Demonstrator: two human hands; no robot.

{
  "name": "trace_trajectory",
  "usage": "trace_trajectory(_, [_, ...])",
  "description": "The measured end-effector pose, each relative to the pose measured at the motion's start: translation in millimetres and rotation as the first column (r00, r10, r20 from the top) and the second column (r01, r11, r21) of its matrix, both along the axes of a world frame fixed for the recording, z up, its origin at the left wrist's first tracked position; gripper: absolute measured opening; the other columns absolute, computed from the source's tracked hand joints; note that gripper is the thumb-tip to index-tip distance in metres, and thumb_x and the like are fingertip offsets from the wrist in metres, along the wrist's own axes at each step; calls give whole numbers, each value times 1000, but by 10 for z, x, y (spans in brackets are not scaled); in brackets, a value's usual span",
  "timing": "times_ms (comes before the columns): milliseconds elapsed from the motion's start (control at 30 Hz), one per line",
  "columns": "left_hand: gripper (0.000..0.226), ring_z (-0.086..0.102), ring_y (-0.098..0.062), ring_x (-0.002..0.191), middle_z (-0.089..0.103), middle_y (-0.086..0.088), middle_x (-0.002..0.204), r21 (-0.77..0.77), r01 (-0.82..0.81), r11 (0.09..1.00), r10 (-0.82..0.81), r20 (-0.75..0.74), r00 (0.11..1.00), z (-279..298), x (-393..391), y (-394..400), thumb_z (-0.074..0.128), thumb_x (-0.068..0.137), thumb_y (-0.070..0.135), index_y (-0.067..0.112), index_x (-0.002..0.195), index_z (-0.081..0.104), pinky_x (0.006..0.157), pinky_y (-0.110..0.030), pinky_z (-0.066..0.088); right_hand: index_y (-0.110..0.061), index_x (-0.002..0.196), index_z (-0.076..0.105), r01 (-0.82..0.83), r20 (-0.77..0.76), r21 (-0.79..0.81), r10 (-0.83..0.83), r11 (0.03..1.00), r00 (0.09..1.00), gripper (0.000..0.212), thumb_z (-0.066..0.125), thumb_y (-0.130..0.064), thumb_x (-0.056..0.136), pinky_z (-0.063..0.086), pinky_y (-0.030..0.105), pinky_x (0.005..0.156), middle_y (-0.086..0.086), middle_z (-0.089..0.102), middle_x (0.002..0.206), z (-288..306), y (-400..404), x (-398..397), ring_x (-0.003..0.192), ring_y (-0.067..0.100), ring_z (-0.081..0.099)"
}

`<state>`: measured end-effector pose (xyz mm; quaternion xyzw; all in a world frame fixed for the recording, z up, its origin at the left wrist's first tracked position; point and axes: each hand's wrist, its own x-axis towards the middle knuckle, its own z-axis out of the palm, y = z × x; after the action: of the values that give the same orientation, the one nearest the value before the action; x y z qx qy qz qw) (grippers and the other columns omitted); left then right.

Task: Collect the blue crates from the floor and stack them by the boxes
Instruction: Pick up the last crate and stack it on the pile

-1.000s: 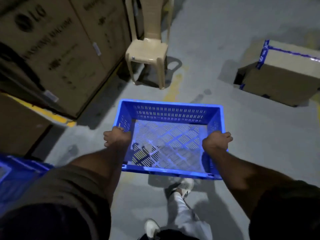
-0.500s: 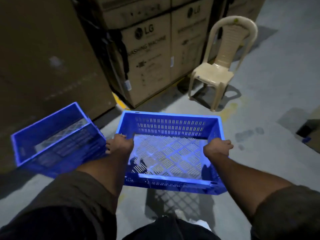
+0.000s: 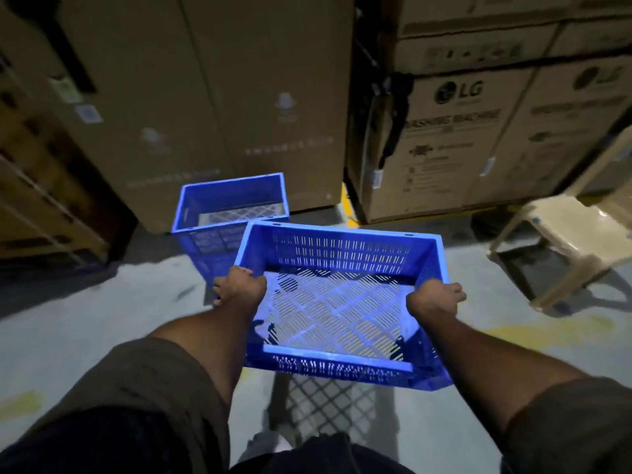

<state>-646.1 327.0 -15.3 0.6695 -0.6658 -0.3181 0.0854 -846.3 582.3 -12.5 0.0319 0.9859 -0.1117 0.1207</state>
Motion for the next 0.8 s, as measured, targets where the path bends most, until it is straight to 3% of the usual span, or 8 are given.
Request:
trace_trajectory(200, [18, 43, -37, 118, 43, -18, 126, 23, -225, 974, 226, -17, 974, -94, 518, -637, 69, 79, 25, 25, 97, 64, 107, -45, 35, -1, 120, 58, -172, 12, -16, 172, 985, 985, 39, 61, -17, 85, 48, 39, 86, 23, 39, 130, 62, -897, 133, 120, 38, 38])
trace_trajectory(433, [20, 44, -37, 116, 43, -17, 124, 51, -340, 939, 341, -10, 940, -277, 1072, -1784, 66, 79, 23, 26, 99, 65, 105, -47, 36, -1, 118, 59, -301, 35, -6, 301, 954, 953, 40, 64, -20, 82, 48, 37, 85, 26, 41, 129, -84, -2173, 472, 118, 40, 39])
trace_trajectory(600, [20, 44, -38, 114, 42, -17, 123, 67, -362, 930, 364, -14, 931, -325, 1362, -2643, 68, 77, 24, 26, 97, 62, 103, -47, 39, -1, 115, 61, -336, 36, -11, 336, 942, 941, 38, 60, -17, 81, 45, 33, 85, 26, 47, 125, -184, -3092, 721, 115, 40, 42])
trace_trajectory(800, [20, 45, -38, 111, 42, -15, 119, 65, -366, 928, 369, -30, 929, -161, 1576, -3523, 69, 75, 27, 25, 93, 61, 99, -45, 43, 0, 116, 59, -335, 42, -58, 338, 940, 940, 37, 59, -14, 83, 47, 37, 89, 27, 42, 127, -90, -3984, 906, 116, 42, 41])
